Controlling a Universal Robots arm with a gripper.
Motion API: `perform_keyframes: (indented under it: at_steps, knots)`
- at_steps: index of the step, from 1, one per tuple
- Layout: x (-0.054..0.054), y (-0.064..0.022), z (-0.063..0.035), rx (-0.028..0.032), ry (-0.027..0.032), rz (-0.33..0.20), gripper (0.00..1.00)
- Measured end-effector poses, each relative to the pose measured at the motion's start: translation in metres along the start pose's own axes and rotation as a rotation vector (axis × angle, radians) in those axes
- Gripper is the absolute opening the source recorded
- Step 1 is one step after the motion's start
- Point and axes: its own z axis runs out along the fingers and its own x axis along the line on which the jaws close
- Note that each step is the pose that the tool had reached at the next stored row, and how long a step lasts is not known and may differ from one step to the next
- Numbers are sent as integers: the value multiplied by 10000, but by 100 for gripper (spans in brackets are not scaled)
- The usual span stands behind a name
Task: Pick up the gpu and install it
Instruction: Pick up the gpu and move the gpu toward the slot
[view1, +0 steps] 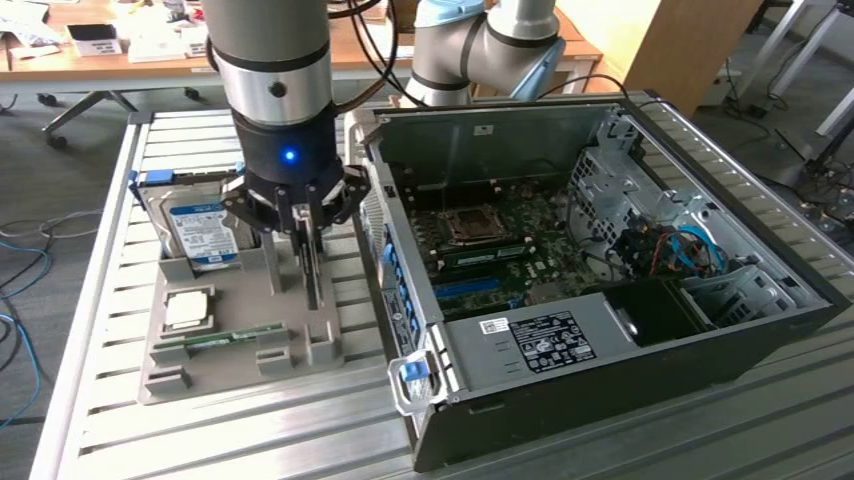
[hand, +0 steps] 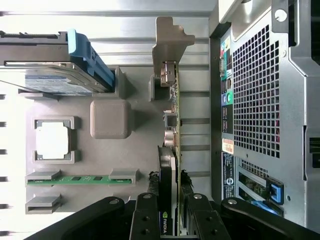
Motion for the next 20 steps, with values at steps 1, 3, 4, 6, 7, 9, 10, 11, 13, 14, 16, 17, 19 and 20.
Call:
perform_keyframes:
  at_steps: [1, 3, 4, 6, 7, 9, 10, 11, 13, 14, 16, 17, 19, 20]
  knots:
    - [0, 1, -7, 0, 0, 0, 27]
    - [-1, 2, -22, 0, 0, -1, 27]
    - [-2, 3, -33, 1, 1, -1, 27]
    - [-4, 5, -62, 0, 1, -6, 27]
    - [-4, 6, -75, 0, 1, -8, 27]
    - [-5, 7, -100, 0, 1, -11, 27]
    - [-6, 8, -111, 0, 1, -12, 27]
    - [-6, 9, -121, 0, 1, -13, 27]
    - [-6, 10, -143, 0, 1, -13, 27]
    - [-7, 12, -159, 0, 1, -13, 27]
    - [-8, 14, -199, 0, 2, -13, 27]
    - [-9, 16, -219, 0, 2, -13, 27]
    - [-9, 18, -257, 0, 1, -13, 27]
    - [-10, 20, -274, -1, 1, -13, 27]
